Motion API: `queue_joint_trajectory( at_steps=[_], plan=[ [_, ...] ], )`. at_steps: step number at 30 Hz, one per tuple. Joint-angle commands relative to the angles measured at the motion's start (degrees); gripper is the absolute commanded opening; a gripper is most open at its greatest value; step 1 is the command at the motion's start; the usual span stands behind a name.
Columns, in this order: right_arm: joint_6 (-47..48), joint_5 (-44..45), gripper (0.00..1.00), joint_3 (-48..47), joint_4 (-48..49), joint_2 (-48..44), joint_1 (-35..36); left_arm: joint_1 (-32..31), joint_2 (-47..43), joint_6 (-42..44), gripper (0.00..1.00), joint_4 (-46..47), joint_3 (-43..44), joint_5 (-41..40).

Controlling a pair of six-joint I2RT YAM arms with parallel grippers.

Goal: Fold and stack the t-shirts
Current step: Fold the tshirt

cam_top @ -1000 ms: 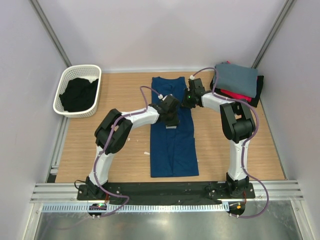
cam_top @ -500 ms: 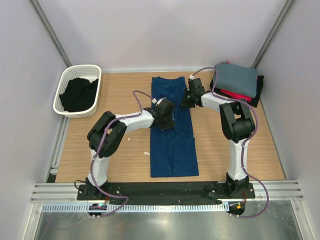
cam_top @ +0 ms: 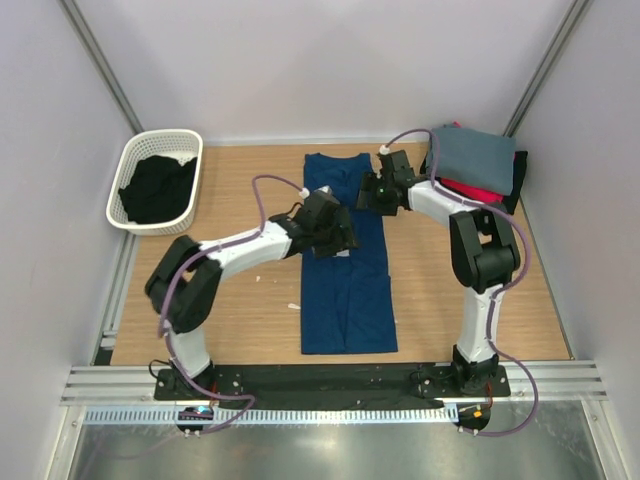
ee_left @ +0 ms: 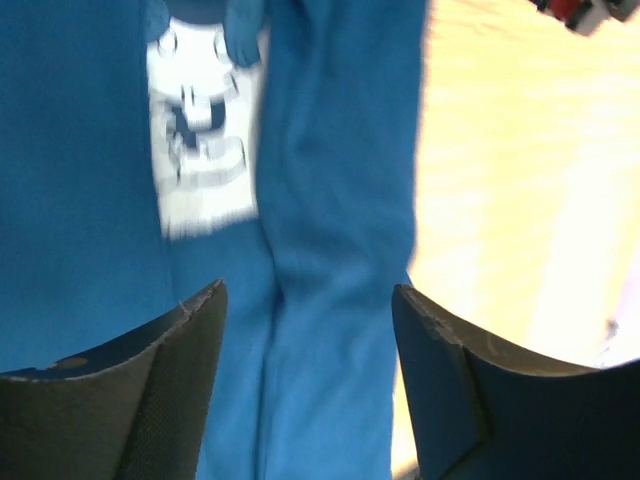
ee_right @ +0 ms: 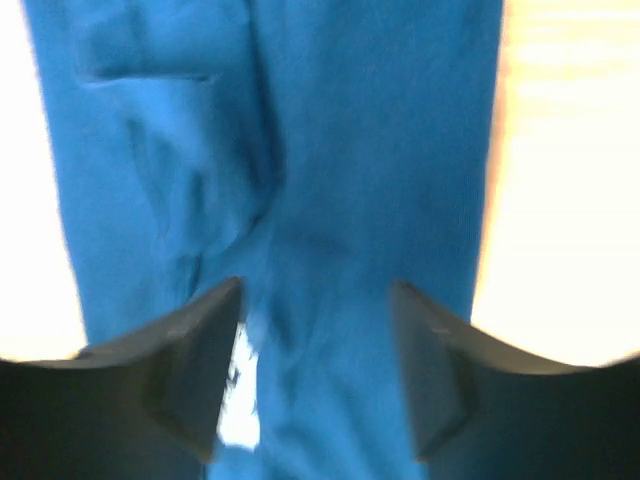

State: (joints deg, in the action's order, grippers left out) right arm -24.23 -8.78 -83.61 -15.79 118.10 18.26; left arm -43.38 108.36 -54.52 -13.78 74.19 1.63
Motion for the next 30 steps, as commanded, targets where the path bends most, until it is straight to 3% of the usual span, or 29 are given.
queue_joint_trajectory(
  at_steps=[1, 5, 10, 15, 18, 24, 30],
  plan=[
    [1.03, -1.07, 0.71, 2.03, -3.36, -13.12, 0.02, 0.13, -11.13, 1.88, 0.70, -0.89, -4.04, 1.62],
    [-2.30, -0.71, 0.88, 9.59, -7.75, -23.51, -0.07, 0.13, -21.24, -0.75, 0.72, -3.79, -13.27, 1.88],
    [-7.93, -3.53, 0.89, 28.09, -14.53, -37.04, 0.28, 0.13, -34.14, -5.15, 0.71, -3.89, -28.73, 3.12],
    [-13.12, -4.32, 0.84, 45.01, -17.60, -55.48, 1.77, 0.13, -41.73, -10.68, 0.70, -2.58, -39.55, 4.61],
    [-16.98, -5.20, 0.74, 53.01, -18.40, -61.74, 3.62, -0.13, -43.31, -12.88, 0.66, -0.64, -44.39, 7.15],
    [-26.03, -4.24, 0.64, 60.76, -18.22, -65.80, 11.70, -2.15, -45.60, -16.67, 0.63, 0.42, -49.05, 7.78],
    [-30.78, -3.53, 0.56, 64.01, -18.31, -67.39, 14.78, -3.47, -46.30, -20.18, 0.60, 1.12, -51.78, 7.34]
  ],
)
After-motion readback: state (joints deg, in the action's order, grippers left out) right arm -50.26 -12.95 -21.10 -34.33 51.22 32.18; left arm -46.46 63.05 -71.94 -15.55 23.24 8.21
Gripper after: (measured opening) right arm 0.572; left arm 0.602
